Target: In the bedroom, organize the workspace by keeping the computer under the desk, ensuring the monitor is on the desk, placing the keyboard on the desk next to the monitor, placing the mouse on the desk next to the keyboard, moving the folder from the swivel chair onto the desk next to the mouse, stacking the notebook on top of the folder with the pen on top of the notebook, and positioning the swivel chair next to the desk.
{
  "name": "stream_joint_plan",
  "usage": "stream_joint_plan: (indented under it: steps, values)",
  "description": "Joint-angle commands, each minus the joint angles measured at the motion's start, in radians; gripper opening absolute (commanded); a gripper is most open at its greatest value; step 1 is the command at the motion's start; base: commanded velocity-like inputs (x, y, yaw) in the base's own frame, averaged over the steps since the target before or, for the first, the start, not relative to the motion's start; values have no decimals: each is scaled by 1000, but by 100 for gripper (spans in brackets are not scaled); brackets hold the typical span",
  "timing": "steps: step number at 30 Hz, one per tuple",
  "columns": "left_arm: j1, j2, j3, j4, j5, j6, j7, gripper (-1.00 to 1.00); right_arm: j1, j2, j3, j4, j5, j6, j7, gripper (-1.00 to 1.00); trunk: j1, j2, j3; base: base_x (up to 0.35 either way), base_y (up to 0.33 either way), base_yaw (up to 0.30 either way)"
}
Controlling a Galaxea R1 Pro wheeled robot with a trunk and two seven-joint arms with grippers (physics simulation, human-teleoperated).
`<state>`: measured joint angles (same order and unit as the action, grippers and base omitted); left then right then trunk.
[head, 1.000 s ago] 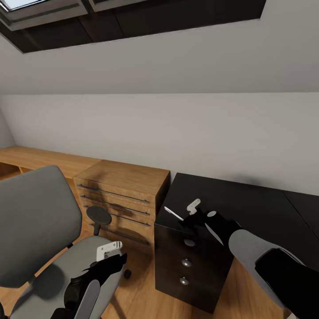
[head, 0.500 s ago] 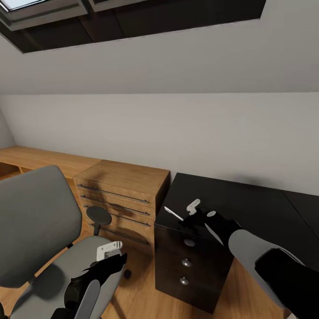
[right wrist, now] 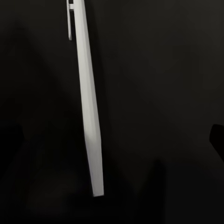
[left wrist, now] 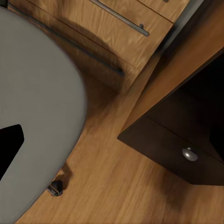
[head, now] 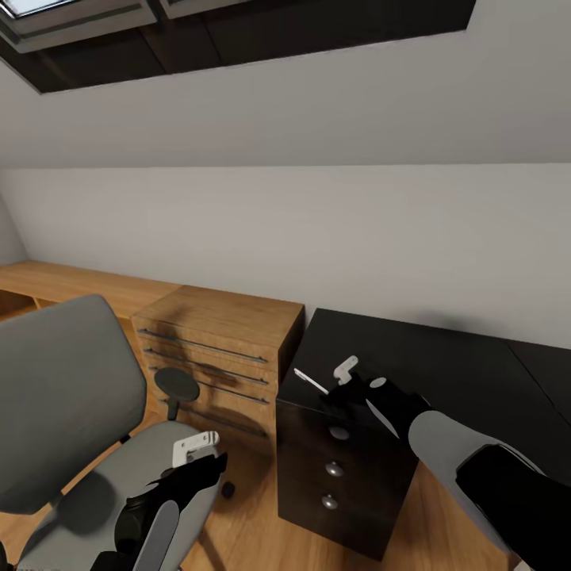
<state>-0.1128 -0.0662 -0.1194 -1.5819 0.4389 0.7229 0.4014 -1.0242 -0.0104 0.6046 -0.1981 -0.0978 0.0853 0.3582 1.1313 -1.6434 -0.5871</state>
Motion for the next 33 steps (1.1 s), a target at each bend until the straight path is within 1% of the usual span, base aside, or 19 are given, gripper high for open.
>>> stream_joint_plan:
  steps: [1, 7, 14, 20, 33]
  values:
    - [-1, 0, -1, -1, 11, 2, 10, 100, 0, -1, 5, -3, -10, 7, 2, 100, 4, -8, -4, 0, 0, 0]
    - [-1, 0, 0, -1, 11, 2, 10, 100, 0, -2, 4, -4, -11, 2, 5, 100, 27, -50, -23, 0, 0, 0]
    - [-1, 0, 0, -1, 11, 2, 10, 100, 0, -2, 3, -7, -11, 1, 16, 100, 27, -50, -23, 0, 0, 0]
    - [-1, 0, 0, -1, 11, 2, 10, 100, 0, -2, 3, -9, -11, 1, 41, 100, 27, -50, -23, 0, 0, 0]
    - [-1, 0, 0, -1, 11, 2, 10, 100, 0, -3, 3, -9, -12, 0, 48, 100, 27, -50, -23, 0, 0, 0]
